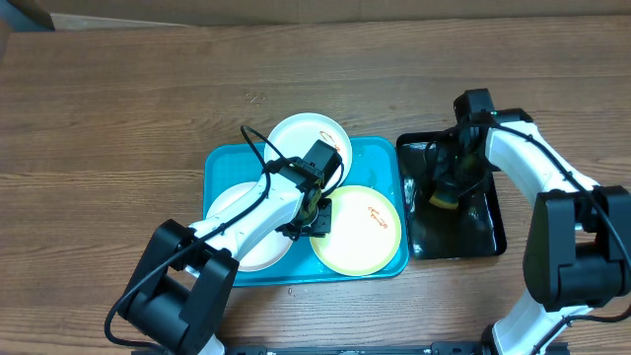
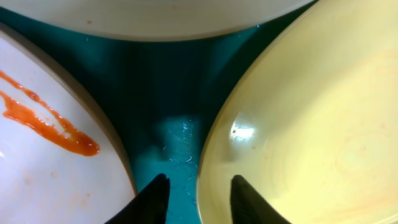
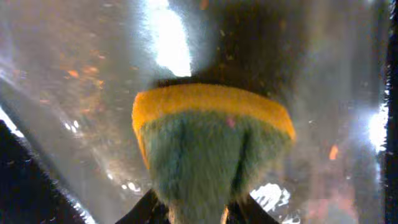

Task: Clean dirty plates on tray and stack at the side
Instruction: 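Lift the sponge with the right gripper toward the yellow plate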

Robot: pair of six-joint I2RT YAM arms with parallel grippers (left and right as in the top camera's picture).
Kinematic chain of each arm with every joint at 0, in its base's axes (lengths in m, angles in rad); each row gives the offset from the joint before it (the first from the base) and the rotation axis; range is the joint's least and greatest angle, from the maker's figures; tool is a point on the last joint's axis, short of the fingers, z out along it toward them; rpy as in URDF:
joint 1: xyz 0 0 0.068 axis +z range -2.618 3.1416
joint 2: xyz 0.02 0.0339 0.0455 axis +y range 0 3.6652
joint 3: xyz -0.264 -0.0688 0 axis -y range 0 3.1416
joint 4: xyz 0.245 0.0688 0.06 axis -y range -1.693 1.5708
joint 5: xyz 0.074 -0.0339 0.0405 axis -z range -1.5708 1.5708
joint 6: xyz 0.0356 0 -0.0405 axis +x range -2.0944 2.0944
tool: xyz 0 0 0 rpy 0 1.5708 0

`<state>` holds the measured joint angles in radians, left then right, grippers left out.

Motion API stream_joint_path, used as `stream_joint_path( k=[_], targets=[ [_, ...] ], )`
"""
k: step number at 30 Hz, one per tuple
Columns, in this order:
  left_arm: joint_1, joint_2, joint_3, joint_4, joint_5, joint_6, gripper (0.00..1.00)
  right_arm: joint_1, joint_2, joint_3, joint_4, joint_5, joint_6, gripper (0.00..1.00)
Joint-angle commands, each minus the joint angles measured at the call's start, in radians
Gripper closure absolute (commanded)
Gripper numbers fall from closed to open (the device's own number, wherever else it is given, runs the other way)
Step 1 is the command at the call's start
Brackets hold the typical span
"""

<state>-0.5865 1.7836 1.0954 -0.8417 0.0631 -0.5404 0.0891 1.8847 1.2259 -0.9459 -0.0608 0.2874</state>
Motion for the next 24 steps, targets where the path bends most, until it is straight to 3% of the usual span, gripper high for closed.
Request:
stream_joint_path(
  k=[1,3,4,5,18,22,24],
  targets=[
    [0.003,0.011,0.020,-0.003,-0.003,0.013,0.70,0.007,0.003,-0.045,0.035,0.016,-0.001,0.73],
    [0.003,0.011,0.020,-0.005,-0.003,0.013,0.68,0.007,0.003,-0.056,0.052,0.016,-0.003,0.73],
    [0.003,0.011,0.020,-0.008,-0.003,0.013,0.60,0.007,0.003,-0.057,0.054,0.016,-0.003,0.72],
    [0.003,0.011,0.020,-0.011,-0.003,0.013,0.58,0.007,0.003,-0.058,0.055,0.015,-0.003,0.71],
    [0.003,0.011,-0.013,0.008,0.007,0.012,0.59,0.007,0.003,-0.063,0.058,0.018,-0.003,0.57],
    [0.003,0.011,-0.013,0.009,0.007,0.013,0.82,0.007,0.003,-0.084,0.082,0.019,-0.003,0.57],
    [0.003,0.011,-0.013,0.009,0.007,0.013,0.87,0.007,0.003,-0.092,0.085,0.018,-0.004,0.57]
  ],
)
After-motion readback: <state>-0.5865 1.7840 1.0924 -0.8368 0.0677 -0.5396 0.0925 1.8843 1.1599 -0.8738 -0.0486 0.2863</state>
